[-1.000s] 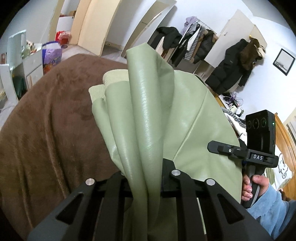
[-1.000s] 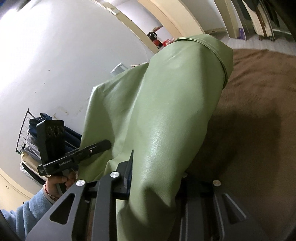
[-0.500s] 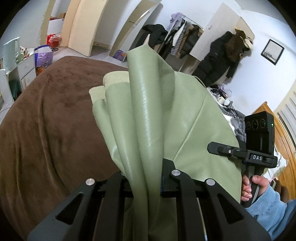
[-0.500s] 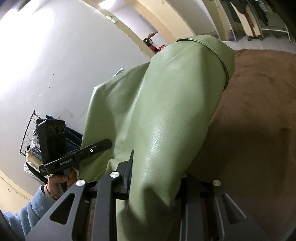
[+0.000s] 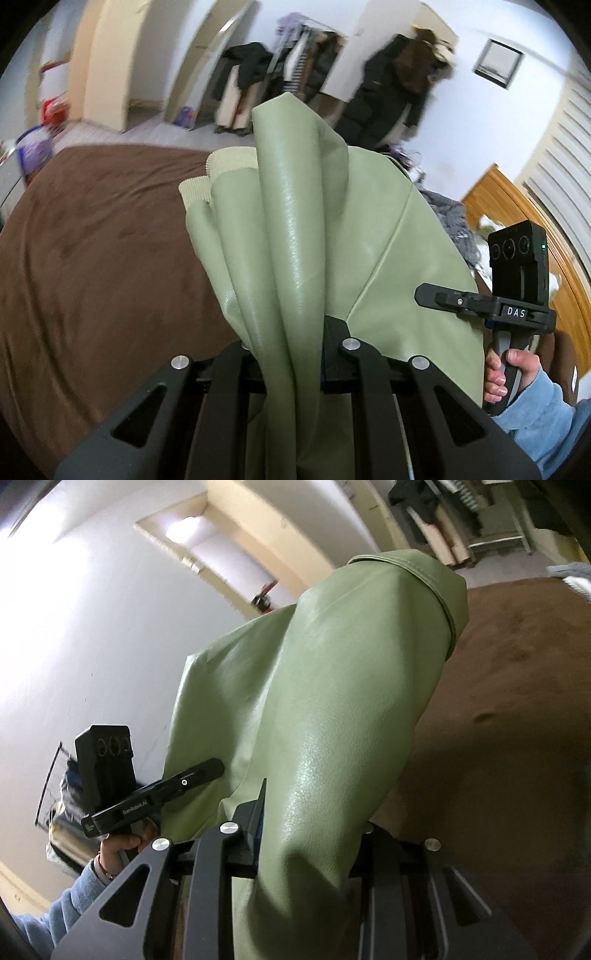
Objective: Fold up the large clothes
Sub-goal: 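Carry the lifted green bundle with both tools toward the bed's headboard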
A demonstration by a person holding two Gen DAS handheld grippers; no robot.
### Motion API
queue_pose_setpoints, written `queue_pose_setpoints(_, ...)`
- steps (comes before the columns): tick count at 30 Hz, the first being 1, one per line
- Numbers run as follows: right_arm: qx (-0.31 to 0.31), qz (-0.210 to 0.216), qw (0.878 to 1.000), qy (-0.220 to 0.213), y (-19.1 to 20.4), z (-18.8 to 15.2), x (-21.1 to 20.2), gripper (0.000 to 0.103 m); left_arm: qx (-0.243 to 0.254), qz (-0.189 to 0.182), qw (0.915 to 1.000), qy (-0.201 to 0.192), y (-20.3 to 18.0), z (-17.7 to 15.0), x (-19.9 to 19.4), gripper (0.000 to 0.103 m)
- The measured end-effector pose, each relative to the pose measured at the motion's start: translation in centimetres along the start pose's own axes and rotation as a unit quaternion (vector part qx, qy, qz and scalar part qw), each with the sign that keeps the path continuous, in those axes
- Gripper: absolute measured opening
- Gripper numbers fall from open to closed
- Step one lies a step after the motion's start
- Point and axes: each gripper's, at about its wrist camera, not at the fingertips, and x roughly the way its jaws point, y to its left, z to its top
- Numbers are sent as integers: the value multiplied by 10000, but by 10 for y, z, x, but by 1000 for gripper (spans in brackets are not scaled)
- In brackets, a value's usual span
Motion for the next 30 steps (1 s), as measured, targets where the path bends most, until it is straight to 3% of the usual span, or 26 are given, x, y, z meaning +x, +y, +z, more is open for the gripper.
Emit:
queue_pose_setpoints(5, 160, -240, 9990, -339, -30, 11, -56, 27, 459, -233, 9987, 60, -54, 28, 29, 14)
queue_pose_setpoints(15, 594, -933, 9917, -649, -105, 16, -170, 27, 751, -979, 9915, 403, -164, 53, 120, 14)
queue_pose_setpoints(22, 991, -1507, 9783, -1023, -167, 8, -234, 27, 1008, -1450, 9815, 741, -241, 61, 198, 14)
queue_pose_setpoints(30, 1801, -1696, 9565, -1549, -261, 3, -287, 27, 1543, -1692, 9651, 1272, -309, 71, 276, 15)
